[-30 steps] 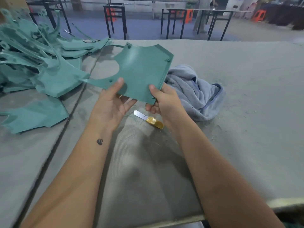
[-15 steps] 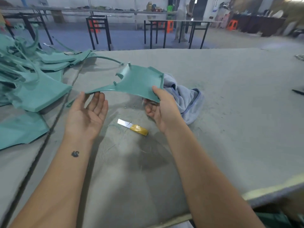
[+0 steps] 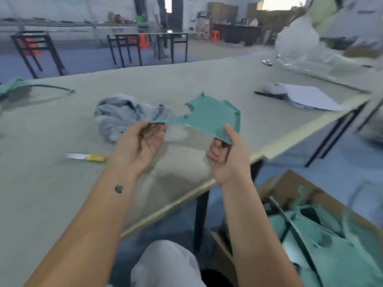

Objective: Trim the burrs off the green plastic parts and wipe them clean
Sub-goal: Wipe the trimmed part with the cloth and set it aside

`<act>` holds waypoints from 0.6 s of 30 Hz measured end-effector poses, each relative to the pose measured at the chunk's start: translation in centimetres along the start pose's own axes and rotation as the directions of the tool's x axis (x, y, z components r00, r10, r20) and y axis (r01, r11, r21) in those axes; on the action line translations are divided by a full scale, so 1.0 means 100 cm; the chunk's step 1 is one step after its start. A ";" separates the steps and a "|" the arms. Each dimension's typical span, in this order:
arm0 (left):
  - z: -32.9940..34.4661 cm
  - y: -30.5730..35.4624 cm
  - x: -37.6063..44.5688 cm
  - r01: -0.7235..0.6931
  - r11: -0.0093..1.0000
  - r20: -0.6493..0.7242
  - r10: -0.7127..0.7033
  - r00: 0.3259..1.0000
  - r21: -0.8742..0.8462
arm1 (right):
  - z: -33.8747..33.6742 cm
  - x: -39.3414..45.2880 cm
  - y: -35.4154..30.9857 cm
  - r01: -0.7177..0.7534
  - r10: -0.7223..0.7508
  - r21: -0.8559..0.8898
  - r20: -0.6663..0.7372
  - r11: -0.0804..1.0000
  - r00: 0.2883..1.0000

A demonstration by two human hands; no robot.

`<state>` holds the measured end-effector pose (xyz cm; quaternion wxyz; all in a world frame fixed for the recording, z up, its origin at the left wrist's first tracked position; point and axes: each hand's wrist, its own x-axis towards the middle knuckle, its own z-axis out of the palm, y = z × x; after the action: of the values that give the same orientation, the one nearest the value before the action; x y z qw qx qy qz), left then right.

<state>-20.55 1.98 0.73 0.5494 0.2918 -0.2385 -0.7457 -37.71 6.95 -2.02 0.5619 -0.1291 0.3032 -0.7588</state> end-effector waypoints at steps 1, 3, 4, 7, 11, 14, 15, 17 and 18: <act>0.017 -0.024 -0.003 0.045 0.999 0.027 -0.045 0.999 0.002 | -0.017 -0.008 -0.013 0.042 -0.038 0.056 -0.069 0.998 0.997; 0.047 -0.074 -0.011 0.127 0.992 0.081 -0.129 0.988 0.018 | -0.052 -0.024 -0.036 0.162 -0.136 0.125 -0.200 0.979 0.970; 0.059 -0.099 -0.016 0.165 0.986 0.111 -0.167 0.980 0.032 | -0.069 -0.033 -0.046 0.227 -0.183 0.158 -0.253 0.961 0.950; 0.087 -0.174 -0.038 0.287 0.953 0.203 -0.302 0.932 0.100 | -0.126 -0.062 -0.074 0.377 -0.274 0.217 -0.390 0.900 0.879; 0.100 -0.258 -0.067 0.427 0.859 0.198 -0.487 0.851 0.282 | -0.198 -0.099 -0.094 0.478 -0.310 0.135 -0.604 0.868 0.734; 0.093 -0.303 -0.077 0.491 0.774 0.144 -0.582 0.801 0.399 | -0.241 -0.118 -0.090 0.492 -0.289 0.077 -0.728 0.867 0.622; 0.089 -0.314 -0.080 0.511 0.746 0.125 -0.608 0.784 0.427 | -0.253 -0.123 -0.087 0.487 -0.263 0.075 -0.765 0.870 0.588; 0.080 -0.332 -0.084 0.544 0.691 0.075 -0.648 0.758 0.476 | -0.271 -0.129 -0.081 0.462 -0.200 0.079 -0.827 0.884 0.526; 0.075 -0.340 -0.085 0.559 0.666 0.046 -0.662 0.748 0.494 | -0.278 -0.131 -0.077 0.449 -0.168 0.087 -0.851 0.889 0.498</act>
<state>-47.01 20.02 -15.39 0.1524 0.3887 -0.3511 -0.8381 -54.26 29.31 -17.23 0.2193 0.2738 0.3836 -0.8543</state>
